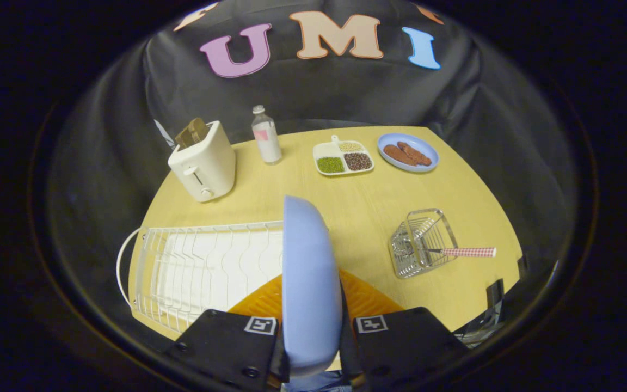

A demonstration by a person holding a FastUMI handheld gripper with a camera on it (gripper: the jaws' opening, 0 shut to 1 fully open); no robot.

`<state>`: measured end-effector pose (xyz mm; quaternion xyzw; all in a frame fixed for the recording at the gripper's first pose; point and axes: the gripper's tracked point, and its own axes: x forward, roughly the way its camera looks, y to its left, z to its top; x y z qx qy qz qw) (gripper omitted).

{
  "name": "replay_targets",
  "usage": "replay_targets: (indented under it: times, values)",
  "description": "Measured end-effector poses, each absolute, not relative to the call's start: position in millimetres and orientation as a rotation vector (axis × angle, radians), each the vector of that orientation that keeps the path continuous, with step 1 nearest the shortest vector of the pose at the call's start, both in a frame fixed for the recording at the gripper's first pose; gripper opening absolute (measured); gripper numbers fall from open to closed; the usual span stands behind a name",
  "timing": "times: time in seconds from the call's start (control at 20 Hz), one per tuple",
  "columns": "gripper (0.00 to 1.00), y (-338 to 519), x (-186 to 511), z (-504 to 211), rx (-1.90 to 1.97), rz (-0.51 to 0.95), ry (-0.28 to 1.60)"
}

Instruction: Take the plate from the dish rack, then take the spoon from the basket and place it into the plate.

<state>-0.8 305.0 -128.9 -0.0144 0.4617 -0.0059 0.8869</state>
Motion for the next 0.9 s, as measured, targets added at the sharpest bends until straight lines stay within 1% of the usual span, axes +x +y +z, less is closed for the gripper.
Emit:
replay_targets:
  times: [0.2, 0.5, 0.7, 0.9]
  values:
    - [0.39, 301, 1, -123, -0.037, -0.018, 0.954]
    - [0.36, 310, 7, -111, -0.266, -0.033, 0.887]
    - [0.35, 312, 14, -91, -0.324, -0.062, 0.844]
    - [0.32, 326, 17, -72, -0.243, -0.01, 0.811]
